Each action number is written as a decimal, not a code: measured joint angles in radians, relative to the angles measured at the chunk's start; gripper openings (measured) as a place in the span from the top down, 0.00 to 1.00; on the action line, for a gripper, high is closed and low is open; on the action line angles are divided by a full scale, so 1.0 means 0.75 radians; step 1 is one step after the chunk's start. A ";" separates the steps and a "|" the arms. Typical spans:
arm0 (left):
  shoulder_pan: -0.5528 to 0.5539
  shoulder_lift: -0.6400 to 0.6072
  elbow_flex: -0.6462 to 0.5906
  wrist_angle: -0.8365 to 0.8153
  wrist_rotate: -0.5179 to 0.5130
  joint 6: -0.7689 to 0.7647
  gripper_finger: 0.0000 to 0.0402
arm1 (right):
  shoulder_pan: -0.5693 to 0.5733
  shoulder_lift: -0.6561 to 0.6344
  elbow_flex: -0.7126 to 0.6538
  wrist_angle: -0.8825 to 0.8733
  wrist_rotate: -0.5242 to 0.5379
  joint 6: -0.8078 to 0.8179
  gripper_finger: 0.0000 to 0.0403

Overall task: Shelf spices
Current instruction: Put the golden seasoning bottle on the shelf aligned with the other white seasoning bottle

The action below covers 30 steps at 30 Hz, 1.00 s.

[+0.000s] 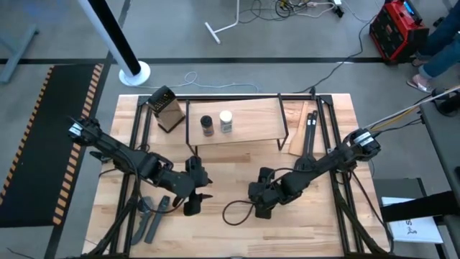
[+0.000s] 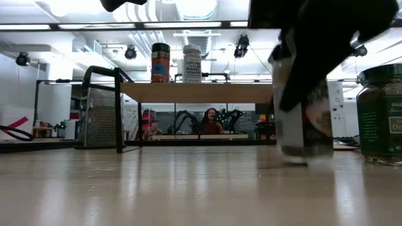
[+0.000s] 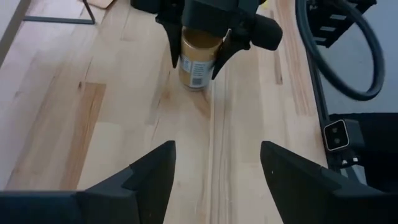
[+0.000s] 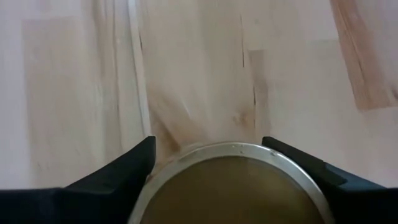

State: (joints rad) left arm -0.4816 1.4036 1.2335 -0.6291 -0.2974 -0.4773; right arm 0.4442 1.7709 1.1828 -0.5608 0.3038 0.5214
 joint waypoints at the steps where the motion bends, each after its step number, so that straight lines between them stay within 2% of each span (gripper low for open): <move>1: 0.000 0.000 0.001 0.001 0.000 0.000 0.44 | 0.000 -0.003 0.010 -0.026 -0.002 -0.011 0.37; 10: 0.000 0.001 0.000 0.002 0.000 0.001 0.44 | -0.032 -0.161 0.182 -0.153 0.013 -0.224 0.37; 17: 0.000 0.001 -0.001 0.006 0.000 0.001 0.45 | -0.225 -0.291 0.265 -0.195 -0.001 -0.501 0.37; 24: 0.000 0.002 -0.002 0.007 -0.035 -0.015 0.45 | -0.544 -0.332 0.337 -0.194 -0.232 -0.761 0.37; 30: 0.000 0.002 -0.008 0.011 -0.081 -0.085 0.47 | -0.766 -0.313 0.423 -0.208 -0.441 -0.867 0.37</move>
State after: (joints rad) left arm -0.4816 1.4050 1.2278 -0.6212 -0.3579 -0.5410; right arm -0.1305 1.5359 1.5002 -0.7164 -0.0271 -0.1288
